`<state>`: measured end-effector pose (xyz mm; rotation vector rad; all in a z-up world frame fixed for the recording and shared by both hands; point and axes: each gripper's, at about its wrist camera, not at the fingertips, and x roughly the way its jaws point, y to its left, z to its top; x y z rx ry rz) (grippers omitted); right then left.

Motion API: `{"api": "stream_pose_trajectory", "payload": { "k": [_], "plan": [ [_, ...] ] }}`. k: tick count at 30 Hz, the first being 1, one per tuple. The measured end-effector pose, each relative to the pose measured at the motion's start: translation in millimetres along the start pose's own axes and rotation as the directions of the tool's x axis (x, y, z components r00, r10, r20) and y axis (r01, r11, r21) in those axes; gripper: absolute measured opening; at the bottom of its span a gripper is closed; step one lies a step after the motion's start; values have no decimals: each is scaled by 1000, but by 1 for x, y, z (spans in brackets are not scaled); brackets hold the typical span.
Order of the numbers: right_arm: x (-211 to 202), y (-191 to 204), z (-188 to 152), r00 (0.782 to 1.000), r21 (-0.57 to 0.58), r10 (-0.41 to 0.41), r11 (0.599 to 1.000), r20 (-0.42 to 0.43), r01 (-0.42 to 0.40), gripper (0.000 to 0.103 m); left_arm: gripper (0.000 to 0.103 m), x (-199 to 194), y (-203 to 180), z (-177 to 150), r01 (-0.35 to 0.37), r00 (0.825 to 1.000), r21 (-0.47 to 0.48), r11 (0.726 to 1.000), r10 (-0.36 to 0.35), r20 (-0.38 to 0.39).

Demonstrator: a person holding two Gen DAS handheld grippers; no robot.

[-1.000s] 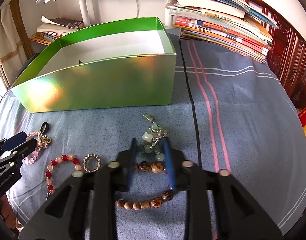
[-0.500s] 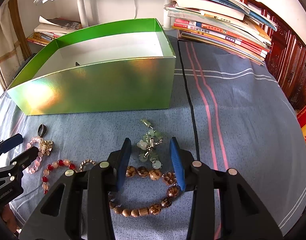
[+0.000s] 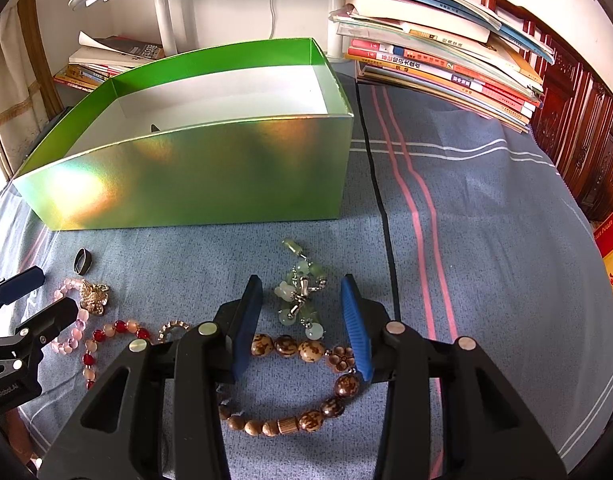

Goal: Organize jewelry

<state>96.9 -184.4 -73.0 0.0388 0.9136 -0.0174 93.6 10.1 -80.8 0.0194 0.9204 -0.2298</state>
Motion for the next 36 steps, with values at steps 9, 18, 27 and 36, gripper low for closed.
{"api": "stream_pose_trajectory", "payload": {
  "k": [9,18,27,36],
  "plan": [
    [0,1,0,1000,-2,-3,1000,-1,3,41,68,-1,0,-2,-5,1000,-15,1000,5,13],
    [1,4,1,1000,-8,-12,1000,1,12,41,46,-3,2,-2,-45,999,-19,999,46,29],
    [0,6,1,1000,-10,-20,1000,5,20,42,48,-2,-1,-3,-58,998,-2,998,58,28],
    [0,7,0,999,-16,-30,999,11,30,43,51,0,-5,-3,-67,997,12,998,66,28]
  ]
}}
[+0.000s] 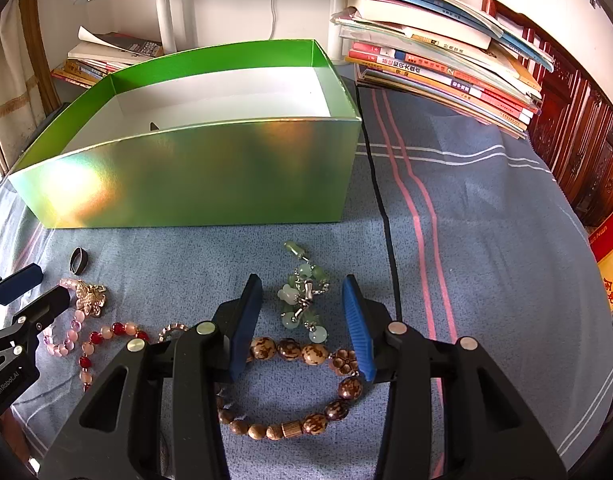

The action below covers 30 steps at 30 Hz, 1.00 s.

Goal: Organize jewelry

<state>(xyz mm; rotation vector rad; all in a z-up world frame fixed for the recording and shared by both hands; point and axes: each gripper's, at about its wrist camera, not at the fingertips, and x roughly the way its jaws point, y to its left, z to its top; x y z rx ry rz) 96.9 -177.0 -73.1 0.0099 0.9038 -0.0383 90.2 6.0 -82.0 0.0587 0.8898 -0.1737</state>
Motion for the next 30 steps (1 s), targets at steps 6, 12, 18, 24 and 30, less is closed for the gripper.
{"api": "stream_pose_trajectory", "payload": {
  "k": [6,12,18,24,30],
  "plan": [
    [-1,2,-1,1000,-11,27,1000,6,-27,28,42,1,-2,0,-15,1000,9,1000,15,5],
    [-2,6,-1,999,-16,54,998,2,-54,15,16,-2,1,-2,-3,1000,-1,1000,3,15],
    [-7,2,-2,997,4,82,997,-11,-82,14,8,-3,8,0,-13,1000,-35,999,13,-5],
    [-30,-2,4,995,11,96,995,35,-97,14,8,-19,22,9,-27,1000,-93,995,25,-19],
    [-65,-4,21,984,5,137,990,115,-139,14,8,-58,26,28,17,999,-99,995,-12,51]
  ]
}}
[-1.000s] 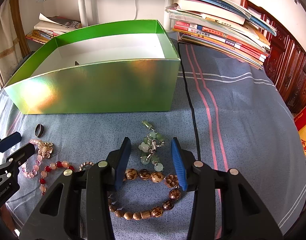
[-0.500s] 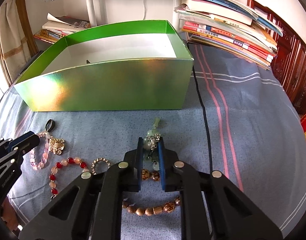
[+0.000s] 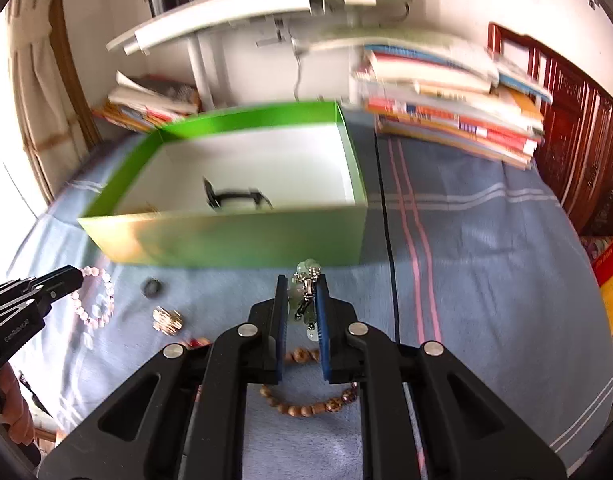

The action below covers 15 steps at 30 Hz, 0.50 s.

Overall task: Organize jewelry
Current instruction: 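Carry the bracelet and pendant into the green box and open both tools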

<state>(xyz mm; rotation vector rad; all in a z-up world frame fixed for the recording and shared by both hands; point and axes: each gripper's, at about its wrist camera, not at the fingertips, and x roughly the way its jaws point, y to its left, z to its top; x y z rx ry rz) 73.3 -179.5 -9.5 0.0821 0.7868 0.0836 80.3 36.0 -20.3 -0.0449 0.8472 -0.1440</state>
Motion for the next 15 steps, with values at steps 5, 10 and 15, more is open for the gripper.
{"api": "stream_pose_trajectory", "payload": {
  "k": [5,10,15],
  "plan": [
    [-18,6,25,998,-26,29,999,60,-27,14,8,-25,-6,24,15,998,22,1000,-16,58],
    [-22,11,58,991,-42,35,999,129,-30,14,8,-34,-17,62,16,992,66,998,-24,122],
    [21,15,86,997,-58,-1,998,81,6,14,8,3,-29,105,-3,993,94,996,-8,120]
  ]
}}
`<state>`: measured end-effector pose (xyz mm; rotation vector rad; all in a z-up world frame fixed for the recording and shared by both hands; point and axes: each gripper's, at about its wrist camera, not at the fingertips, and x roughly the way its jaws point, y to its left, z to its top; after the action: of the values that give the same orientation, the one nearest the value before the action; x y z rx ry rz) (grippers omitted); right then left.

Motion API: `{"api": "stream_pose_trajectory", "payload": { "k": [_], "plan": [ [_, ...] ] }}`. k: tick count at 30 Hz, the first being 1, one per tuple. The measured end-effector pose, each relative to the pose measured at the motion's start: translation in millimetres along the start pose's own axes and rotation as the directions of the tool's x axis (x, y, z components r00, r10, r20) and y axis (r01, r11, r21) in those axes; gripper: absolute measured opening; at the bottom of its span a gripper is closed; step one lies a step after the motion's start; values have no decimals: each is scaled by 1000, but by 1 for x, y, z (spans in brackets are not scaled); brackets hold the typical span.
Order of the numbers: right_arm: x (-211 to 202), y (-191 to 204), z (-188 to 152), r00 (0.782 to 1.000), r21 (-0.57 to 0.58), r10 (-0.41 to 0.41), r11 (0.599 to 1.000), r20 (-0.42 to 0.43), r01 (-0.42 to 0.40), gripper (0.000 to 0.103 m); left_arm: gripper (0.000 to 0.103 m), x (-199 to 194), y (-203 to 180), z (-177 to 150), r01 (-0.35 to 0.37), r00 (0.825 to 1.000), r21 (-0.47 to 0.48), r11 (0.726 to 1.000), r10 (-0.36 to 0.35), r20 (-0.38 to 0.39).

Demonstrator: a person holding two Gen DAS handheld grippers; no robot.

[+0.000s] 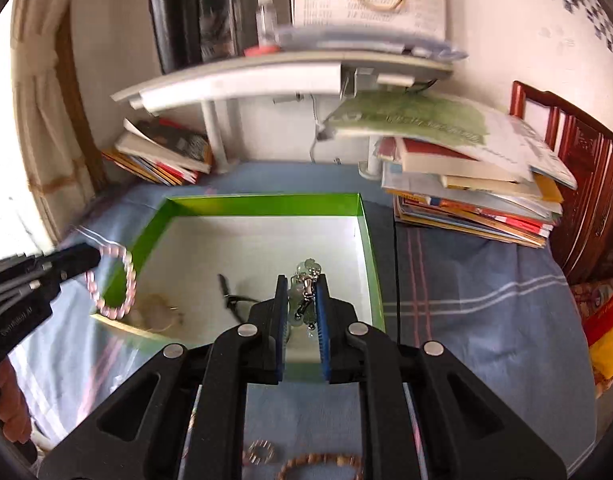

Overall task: Organize jewelry
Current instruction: 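Carry the bracelet and pendant into the green box and open both tools, then move both open tools back above the brown wooden bead bracelet and rings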

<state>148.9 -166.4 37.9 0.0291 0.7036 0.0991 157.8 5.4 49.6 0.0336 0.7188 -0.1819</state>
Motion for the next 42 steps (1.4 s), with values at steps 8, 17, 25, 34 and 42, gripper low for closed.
{"api": "stream_pose_trajectory", "payload": {
  "k": [8,17,25,34,42],
  "plan": [
    [64,2,-5,991,20,-24,999,-130,27,18,8,84,5,10,-27,992,-41,999,22,-126],
    [-9,-23,-26,999,49,-32,998,-29,33,55,44,26,2,-29,-24,997,-37,999,22,-74],
    [-12,-63,-95,980,126,-98,985,-170,120,55,51,-2,-28,-111,65,973,73,995,-47,-227],
    [-1,-55,-120,969,86,-86,990,-231,108,55,54,22,-50,-138,120,936,101,988,-78,-343],
    [-8,-56,-129,965,35,-81,995,-250,93,59,66,33,-26,-144,18,942,77,997,9,-336]
  ]
}}
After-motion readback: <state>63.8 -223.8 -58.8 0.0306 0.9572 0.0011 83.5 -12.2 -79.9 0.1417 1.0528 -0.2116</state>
